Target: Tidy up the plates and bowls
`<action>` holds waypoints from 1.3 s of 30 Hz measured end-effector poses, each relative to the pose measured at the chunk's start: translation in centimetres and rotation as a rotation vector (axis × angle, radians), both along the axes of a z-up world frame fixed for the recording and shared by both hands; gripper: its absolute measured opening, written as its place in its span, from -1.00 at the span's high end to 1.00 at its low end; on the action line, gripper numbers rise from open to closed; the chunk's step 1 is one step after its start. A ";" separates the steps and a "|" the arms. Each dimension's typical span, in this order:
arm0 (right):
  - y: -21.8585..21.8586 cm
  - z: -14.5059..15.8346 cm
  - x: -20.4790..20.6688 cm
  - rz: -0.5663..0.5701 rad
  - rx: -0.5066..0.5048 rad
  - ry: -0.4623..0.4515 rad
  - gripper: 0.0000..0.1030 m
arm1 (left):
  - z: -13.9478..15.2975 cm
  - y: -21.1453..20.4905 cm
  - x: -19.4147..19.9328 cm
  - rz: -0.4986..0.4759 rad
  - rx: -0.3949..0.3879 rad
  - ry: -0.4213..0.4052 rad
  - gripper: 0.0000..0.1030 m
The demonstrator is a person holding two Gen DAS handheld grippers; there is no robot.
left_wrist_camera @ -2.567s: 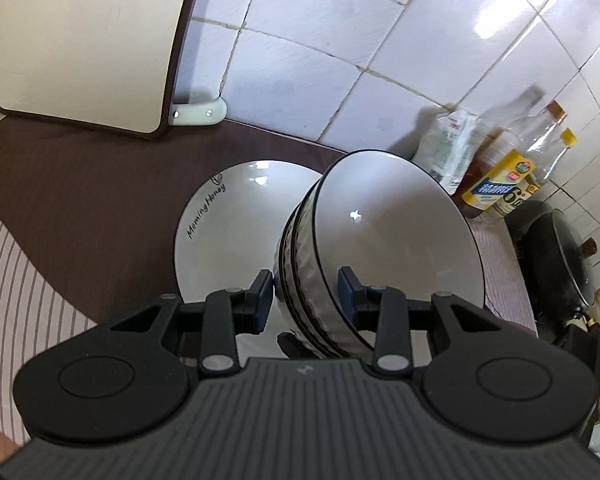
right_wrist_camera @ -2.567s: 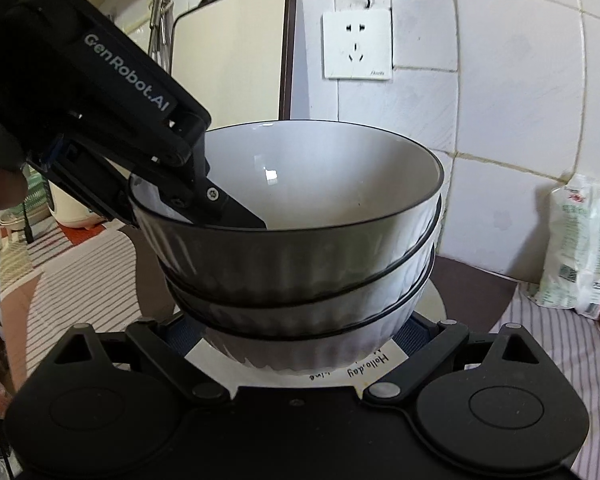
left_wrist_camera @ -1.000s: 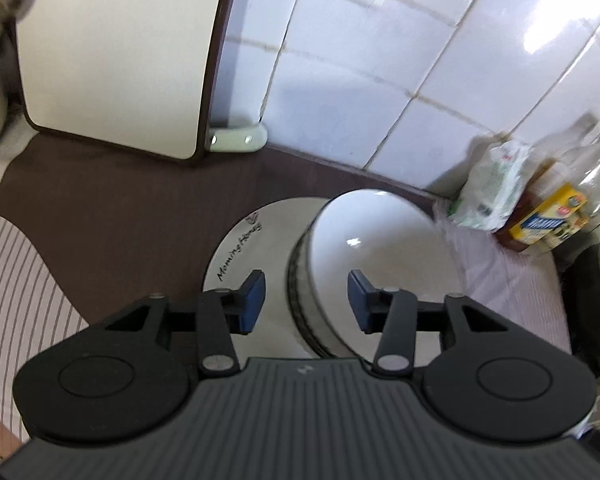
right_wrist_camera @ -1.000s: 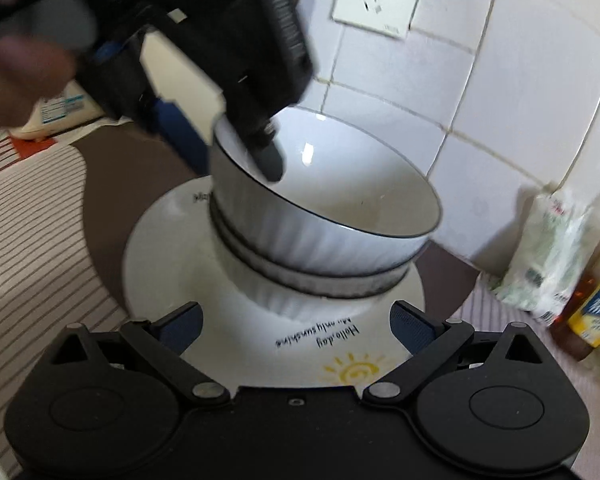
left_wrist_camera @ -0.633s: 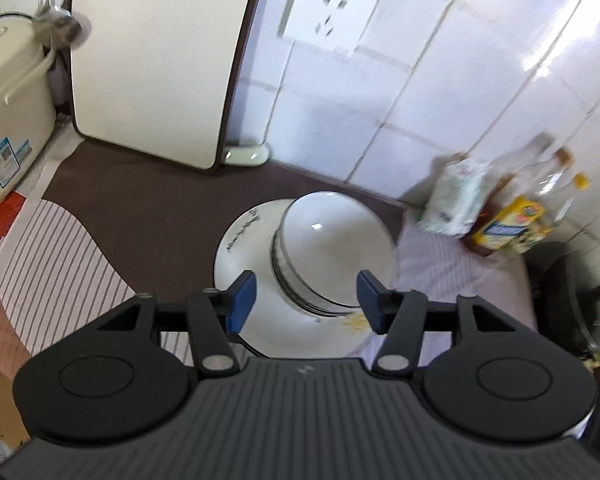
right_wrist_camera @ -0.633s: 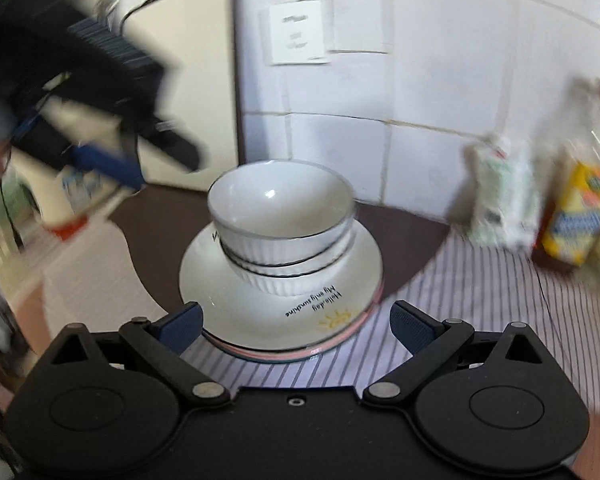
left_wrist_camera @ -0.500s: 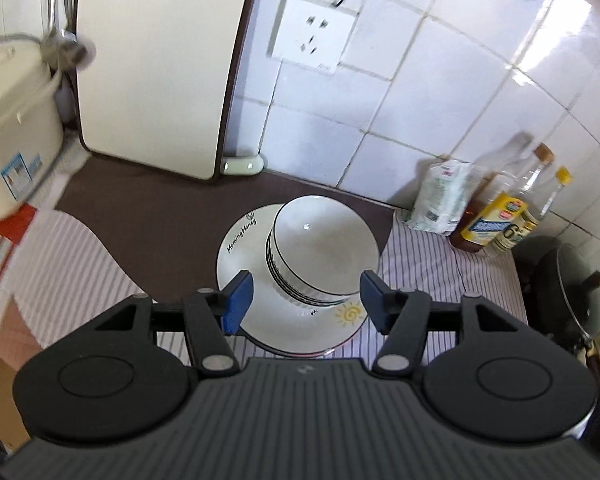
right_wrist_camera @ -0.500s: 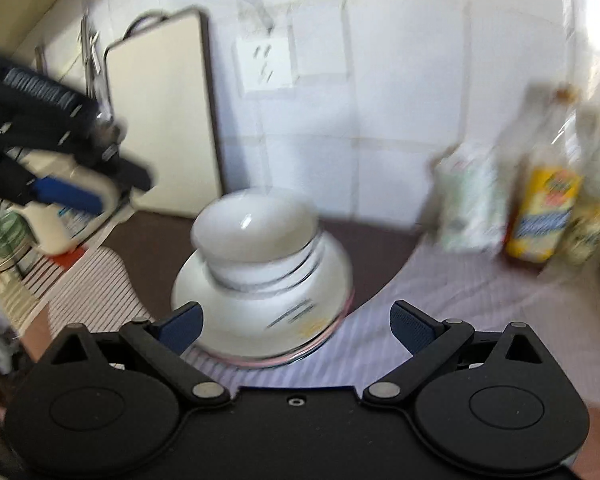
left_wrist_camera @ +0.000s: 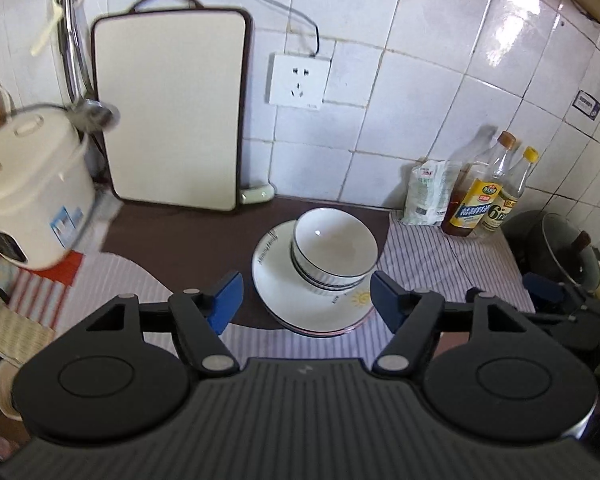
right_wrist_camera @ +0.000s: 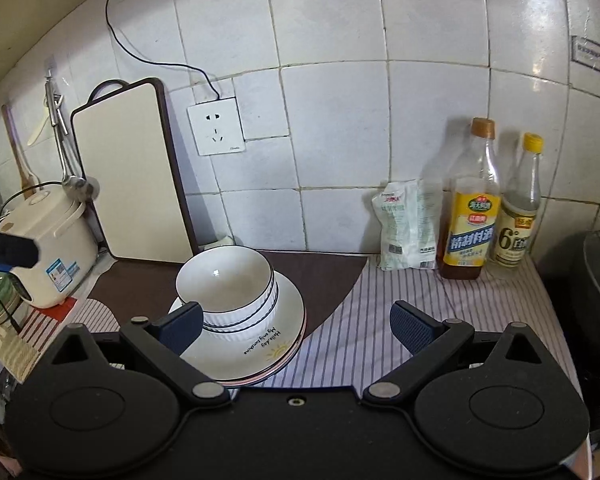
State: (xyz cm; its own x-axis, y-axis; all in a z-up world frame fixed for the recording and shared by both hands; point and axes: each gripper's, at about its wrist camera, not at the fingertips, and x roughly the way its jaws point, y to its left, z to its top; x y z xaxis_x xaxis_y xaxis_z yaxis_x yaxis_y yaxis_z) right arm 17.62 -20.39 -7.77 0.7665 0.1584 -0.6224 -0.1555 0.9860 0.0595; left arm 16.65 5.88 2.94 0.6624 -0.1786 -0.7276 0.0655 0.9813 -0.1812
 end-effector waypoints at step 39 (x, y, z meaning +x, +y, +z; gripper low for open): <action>3.0 3.6 -10.4 -0.146 -0.081 0.004 -1.00 | -1.8 -1.0 -8.1 -0.013 0.130 -0.045 -1.00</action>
State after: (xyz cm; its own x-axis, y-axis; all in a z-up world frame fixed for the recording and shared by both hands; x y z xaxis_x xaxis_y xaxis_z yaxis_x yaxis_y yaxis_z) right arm 7.18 -17.36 -4.18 0.7752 -0.0059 -0.6317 -0.0096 0.9997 -0.0211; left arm 8.57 4.90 1.11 0.6934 -0.0938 -0.7144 0.0837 0.9953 -0.0495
